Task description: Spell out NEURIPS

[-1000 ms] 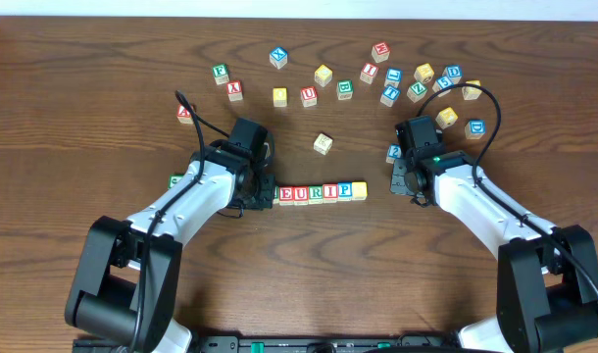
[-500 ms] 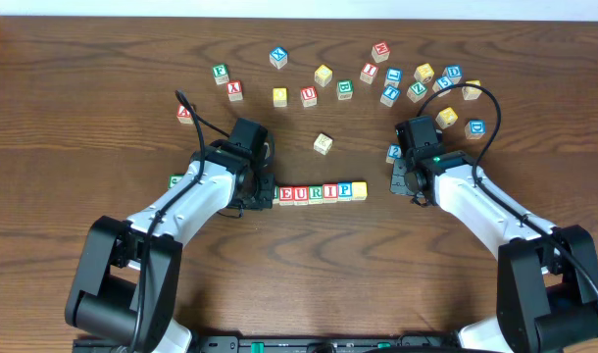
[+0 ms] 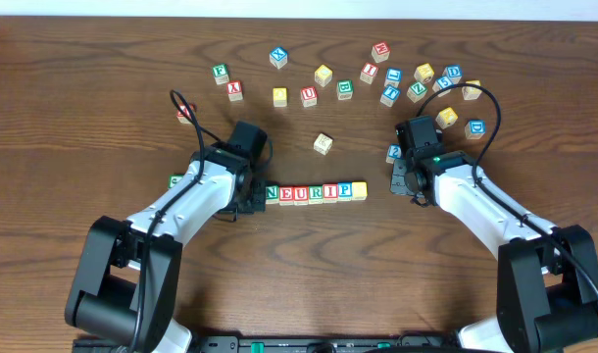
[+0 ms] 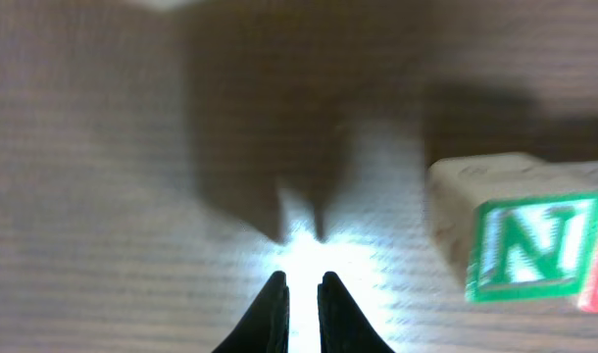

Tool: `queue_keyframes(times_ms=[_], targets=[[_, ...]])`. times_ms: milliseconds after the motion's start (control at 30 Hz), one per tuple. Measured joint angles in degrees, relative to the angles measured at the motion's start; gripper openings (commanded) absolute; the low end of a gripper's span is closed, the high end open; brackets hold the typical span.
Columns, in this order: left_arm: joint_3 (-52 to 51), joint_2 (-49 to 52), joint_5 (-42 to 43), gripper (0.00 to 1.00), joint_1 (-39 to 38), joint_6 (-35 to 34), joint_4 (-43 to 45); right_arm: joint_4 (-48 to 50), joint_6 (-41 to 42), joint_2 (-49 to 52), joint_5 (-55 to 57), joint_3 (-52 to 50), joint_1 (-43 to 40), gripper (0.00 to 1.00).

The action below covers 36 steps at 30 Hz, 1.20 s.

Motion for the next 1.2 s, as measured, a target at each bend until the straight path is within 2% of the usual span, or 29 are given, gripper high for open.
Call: queue_keyframes(times_ms=[433,867,1200], targets=[[0.0,0.0,1.44,0.08,-0.61,-3.39,-5.55,0.07,-1.2,0.0,0.02,0.0,0.0,0.03],[0.0,-1.11,1.75,0.07,-11.37,-6.49,-5.7,0.42,-1.42,0.0,0.22,0.0,0.0,0.03],[0.0,-7.17,1.09,0.08,-14.45,-8.55,-1.9,1.03,-1.4,0.0,0.28,0.0,0.0,0.03]])
